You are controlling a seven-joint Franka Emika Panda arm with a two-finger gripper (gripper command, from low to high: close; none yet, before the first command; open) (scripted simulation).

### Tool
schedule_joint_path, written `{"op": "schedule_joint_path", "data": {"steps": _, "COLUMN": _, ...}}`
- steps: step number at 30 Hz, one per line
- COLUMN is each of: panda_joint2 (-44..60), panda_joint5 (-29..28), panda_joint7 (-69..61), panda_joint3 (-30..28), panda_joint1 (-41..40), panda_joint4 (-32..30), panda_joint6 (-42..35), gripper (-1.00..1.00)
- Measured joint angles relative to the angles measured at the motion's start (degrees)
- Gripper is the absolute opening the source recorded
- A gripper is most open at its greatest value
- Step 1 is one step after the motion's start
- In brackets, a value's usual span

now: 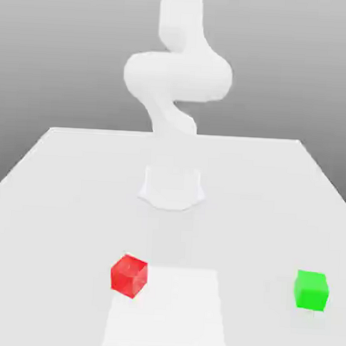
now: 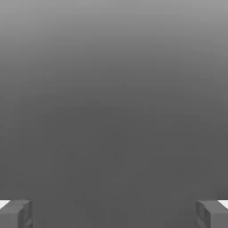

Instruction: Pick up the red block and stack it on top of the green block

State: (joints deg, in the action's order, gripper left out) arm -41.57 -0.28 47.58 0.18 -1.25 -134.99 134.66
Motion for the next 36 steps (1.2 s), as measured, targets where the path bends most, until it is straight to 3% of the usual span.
{"op": "schedule_joint_path", "data": {"steps": 17, "panda_joint2": 36.47, "panda_joint5": -0.45, "panda_joint7": 13.1, "panda_joint3": -1.48, "panda_joint1": -8.21, "panda_joint4": -25.39, "panda_joint6": 23.85, "gripper": 0.0}}
{"op": "schedule_joint_path", "data": {"steps": 24, "panda_joint2": 51.16, "panda_joint5": 1.23, "panda_joint7": 13.01, "panda_joint3": -1.05, "panda_joint1": -9.08, "panda_joint4": -25.87, "panda_joint6": 35.82, "gripper": 0.0}}
{"op": "schedule_joint_path", "data": {"steps": 25, "panda_joint2": 53.23, "panda_joint5": 1.35, "panda_joint7": 12.91, "panda_joint3": -0.87, "panda_joint1": -9.23, "panda_joint4": -25.58, "panda_joint6": 37.59, "gripper": -1.0}}
{"op": "schedule_joint_path", "data": {"steps": 32, "panda_joint2": 53.76, "panda_joint5": 1.18, "panda_joint7": 13.06, "panda_joint3": -0.74, "panda_joint1": -9.39, "panda_joint4": -25.52, "panda_joint6": 38.07, "gripper": -1.0}}
{"op": "schedule_joint_path", "data": {"steps": 36, "panda_joint2": 46.92, "panda_joint5": 0.66, "panda_joint7": 13.46, "panda_joint3": -0.91, "panda_joint1": -9.35, "panda_joint4": -26.49, "panda_joint6": 32.21, "gripper": -1.0}}
